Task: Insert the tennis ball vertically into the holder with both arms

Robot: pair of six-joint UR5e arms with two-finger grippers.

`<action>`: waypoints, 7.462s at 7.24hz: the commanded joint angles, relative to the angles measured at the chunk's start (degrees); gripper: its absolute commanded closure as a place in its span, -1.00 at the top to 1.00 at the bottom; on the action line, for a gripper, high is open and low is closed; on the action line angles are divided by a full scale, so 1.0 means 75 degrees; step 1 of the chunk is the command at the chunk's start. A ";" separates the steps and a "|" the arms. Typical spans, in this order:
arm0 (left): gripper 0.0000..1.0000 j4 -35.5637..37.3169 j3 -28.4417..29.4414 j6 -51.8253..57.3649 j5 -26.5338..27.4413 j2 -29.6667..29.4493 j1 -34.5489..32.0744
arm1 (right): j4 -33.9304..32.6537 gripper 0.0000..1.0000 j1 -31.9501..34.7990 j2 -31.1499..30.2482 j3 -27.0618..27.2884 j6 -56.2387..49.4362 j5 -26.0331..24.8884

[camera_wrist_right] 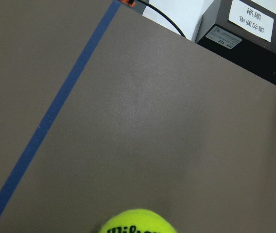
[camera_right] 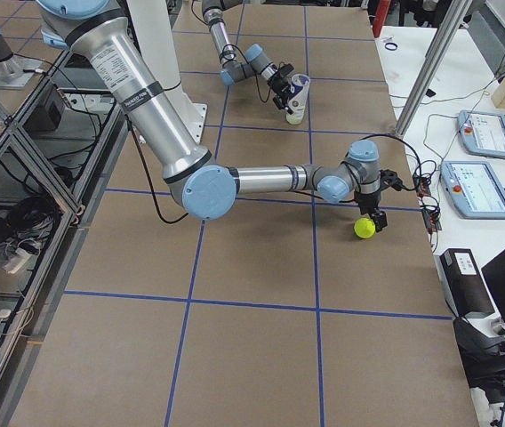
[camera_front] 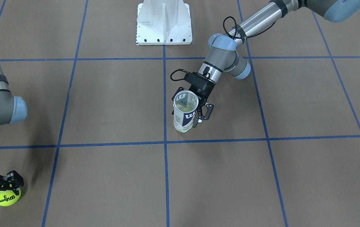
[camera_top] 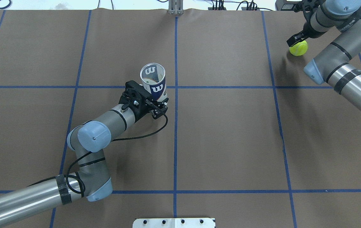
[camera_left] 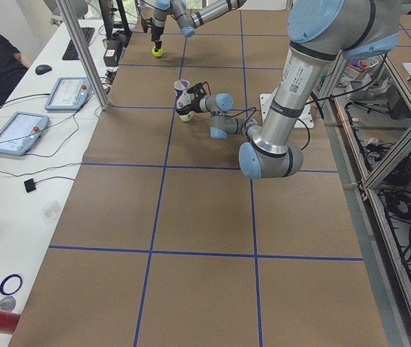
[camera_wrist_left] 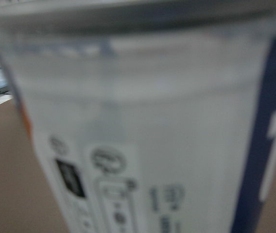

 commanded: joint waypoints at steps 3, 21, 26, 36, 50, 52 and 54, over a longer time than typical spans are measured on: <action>0.98 -0.0012 0.0003 0.0004 0.0000 0.0000 -0.0013 | -0.0030 -0.90 -0.0163 -0.0024 -0.0256 0.0018 0.0026; 0.98 -0.0024 -0.0021 -0.0019 0.0000 -0.0059 0.0022 | -0.4366 -1.00 -0.3022 0.3023 0.4373 0.6709 0.0800; 0.98 -0.0024 -0.0009 -0.0019 0.0000 -0.0023 0.0022 | -0.4366 0.99 -0.3210 0.3034 0.4372 0.6709 0.0543; 0.98 0.0105 -0.1166 -0.0019 -0.0070 0.1133 0.0022 | -0.5102 1.00 -0.3105 0.2976 0.5226 0.6697 0.0706; 0.99 0.5236 -0.4115 0.0562 -0.5259 0.4176 -0.5413 | -0.6183 1.00 -0.0298 -0.1476 0.6827 0.1622 0.1523; 0.99 0.5484 -0.2943 0.1581 -0.6654 0.3727 -0.6701 | -0.6183 1.00 0.1155 -0.1501 0.5353 -0.0990 0.2449; 1.00 0.5508 -0.2345 0.2263 -0.6587 0.3703 -0.6798 | -0.6183 1.00 0.2059 -0.1640 0.5006 -0.1053 0.2523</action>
